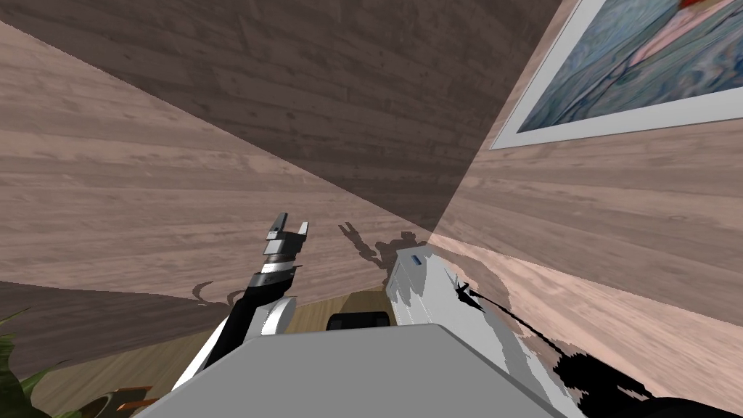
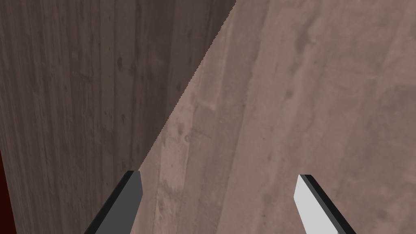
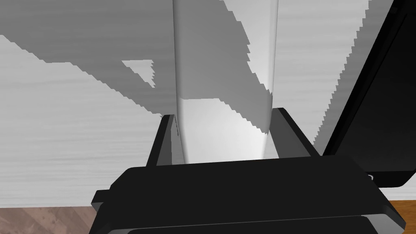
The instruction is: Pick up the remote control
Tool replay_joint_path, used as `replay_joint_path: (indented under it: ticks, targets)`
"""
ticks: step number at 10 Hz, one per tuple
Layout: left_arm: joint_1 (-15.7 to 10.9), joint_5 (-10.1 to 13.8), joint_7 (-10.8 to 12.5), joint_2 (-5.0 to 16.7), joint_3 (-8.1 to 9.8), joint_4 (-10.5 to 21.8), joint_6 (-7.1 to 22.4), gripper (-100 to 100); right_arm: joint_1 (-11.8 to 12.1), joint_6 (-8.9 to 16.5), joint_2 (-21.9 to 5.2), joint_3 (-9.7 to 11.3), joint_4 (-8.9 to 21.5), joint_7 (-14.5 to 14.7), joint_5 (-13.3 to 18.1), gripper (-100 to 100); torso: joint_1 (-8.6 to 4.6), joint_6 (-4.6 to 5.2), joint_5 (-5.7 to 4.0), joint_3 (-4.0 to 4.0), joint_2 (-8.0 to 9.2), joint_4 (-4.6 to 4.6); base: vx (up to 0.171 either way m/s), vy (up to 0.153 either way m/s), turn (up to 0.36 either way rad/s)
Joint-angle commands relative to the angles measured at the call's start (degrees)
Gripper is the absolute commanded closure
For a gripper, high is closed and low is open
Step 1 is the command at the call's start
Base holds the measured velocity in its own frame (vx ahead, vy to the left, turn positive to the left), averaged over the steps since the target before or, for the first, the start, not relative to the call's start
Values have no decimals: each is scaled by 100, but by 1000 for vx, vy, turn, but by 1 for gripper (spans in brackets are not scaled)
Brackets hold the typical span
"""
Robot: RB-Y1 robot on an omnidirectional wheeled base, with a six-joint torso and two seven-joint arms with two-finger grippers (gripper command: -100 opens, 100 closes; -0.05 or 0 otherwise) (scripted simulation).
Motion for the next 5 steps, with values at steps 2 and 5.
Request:
replay_joint_path:
  ticks: [2, 5]
  targets:
    - [0, 0, 0, 0, 0, 0, 0, 0, -40, 370, -199, 75, -388, -354, 147, 100, -5, 3, -1, 2, 3, 0, -54, -50, 53]
    - [0, 0, 0, 0, 0, 0, 0, 0, -59, 609, -327, 121, -854, -582, 247, 100, -5, 4, 1, 3, 6, -1, -49, -46, 33]
